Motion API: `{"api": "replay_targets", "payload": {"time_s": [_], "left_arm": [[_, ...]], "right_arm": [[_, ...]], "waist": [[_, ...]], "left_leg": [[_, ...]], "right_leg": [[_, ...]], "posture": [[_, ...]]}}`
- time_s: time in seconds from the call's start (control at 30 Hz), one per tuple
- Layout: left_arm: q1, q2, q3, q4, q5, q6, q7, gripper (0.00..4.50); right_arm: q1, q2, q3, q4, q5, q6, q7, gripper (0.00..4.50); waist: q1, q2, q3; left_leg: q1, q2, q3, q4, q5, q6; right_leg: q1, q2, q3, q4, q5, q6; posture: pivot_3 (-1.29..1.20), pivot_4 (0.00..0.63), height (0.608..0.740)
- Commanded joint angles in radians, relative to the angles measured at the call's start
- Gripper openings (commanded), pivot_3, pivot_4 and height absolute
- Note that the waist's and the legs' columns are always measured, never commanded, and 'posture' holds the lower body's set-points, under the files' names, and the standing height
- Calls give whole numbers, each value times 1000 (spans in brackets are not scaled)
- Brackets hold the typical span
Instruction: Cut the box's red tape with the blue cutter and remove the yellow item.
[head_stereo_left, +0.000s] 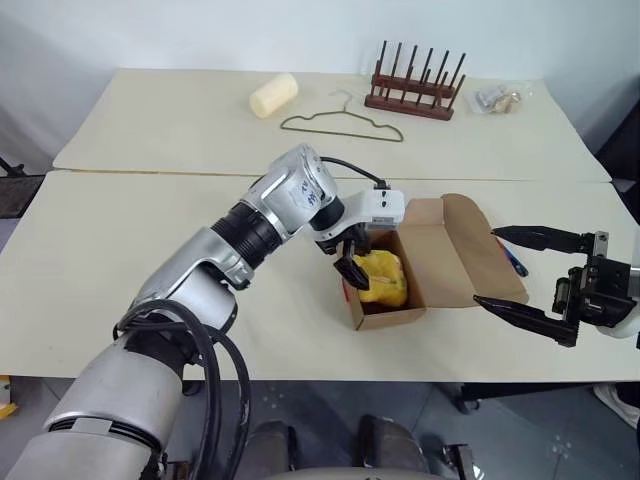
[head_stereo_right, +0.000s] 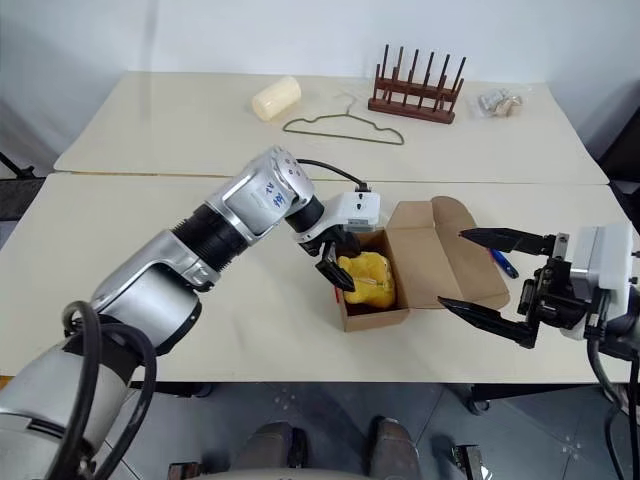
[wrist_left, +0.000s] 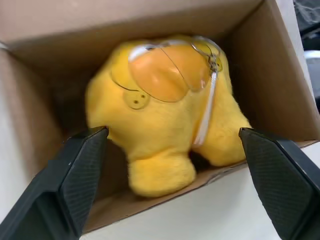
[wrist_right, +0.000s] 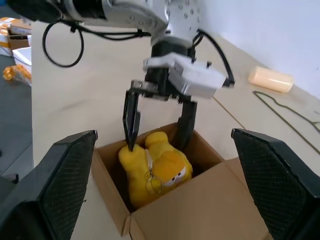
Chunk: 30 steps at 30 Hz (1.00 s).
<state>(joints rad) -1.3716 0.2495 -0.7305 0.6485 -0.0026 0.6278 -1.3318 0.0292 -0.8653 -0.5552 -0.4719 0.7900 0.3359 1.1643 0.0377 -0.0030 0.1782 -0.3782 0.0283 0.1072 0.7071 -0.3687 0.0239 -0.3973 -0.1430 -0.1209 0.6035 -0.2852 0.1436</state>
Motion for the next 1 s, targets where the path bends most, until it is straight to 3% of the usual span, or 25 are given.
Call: {"api": "replay_targets", "payload": {"time_s": [0.03,0.23,0.43,0.53,0.67,0.73,0.87,1.0], "left_arm": [[-27,-40,31,61,39,-70,0,3557],[-41,-76,98,130,51,-109,-6,1777],[-35,-77,346,132,-61,-207,58,20],[-42,-76,560,144,-204,-138,119,20],[52,17,785,37,-377,-98,98,20],[144,93,849,-46,-383,-96,168,20],[474,297,960,-285,-343,-164,280,20],[725,381,1067,-401,-334,-223,406,20]], "right_arm": [[39,23,-36,-47,12,-9,-33,4500],[70,43,-29,-57,-1,-34,-62,4500],[86,63,-23,-51,-20,-60,-76,4500],[88,75,-14,-49,-23,-68,-82,4500],[71,106,29,-64,-16,-79,-103,4500],[51,130,65,-80,-7,-81,-118,4500],[-29,201,203,-86,-16,-99,-135,4500],[-110,272,319,-44,-56,-147,-117,4500]], "waist": [[5,0,0],[8,0,0],[10,0,0],[10,0,0],[-4,1,0],[-21,1,0],[-49,2,-1],[-37,-2,1]], "left_leg": [[0,0,0,0,0,0],[0,0,0,2,0,0],[-1,0,-1,3,-1,1],[-2,0,-2,4,-1,1],[-2,1,-3,6,-1,1],[0,1,-3,5,0,1],[8,1,-6,-1,0,0],[7,2,-8,-1,1,-1]], "right_leg": [[0,0,0,0,0,0],[0,0,0,1,0,0],[0,0,0,1,0,0],[0,0,-1,2,0,0],[0,0,-1,5,0,0],[0,0,-1,7,0,0],[1,0,5,9,0,0],[1,0,4,9,0,0]], "posture": [[0,150,740],[0,150,740],[0,150,740],[0,150,740],[0,150,740],[0,150,740],[0,150,740],[0,150,740]]}}
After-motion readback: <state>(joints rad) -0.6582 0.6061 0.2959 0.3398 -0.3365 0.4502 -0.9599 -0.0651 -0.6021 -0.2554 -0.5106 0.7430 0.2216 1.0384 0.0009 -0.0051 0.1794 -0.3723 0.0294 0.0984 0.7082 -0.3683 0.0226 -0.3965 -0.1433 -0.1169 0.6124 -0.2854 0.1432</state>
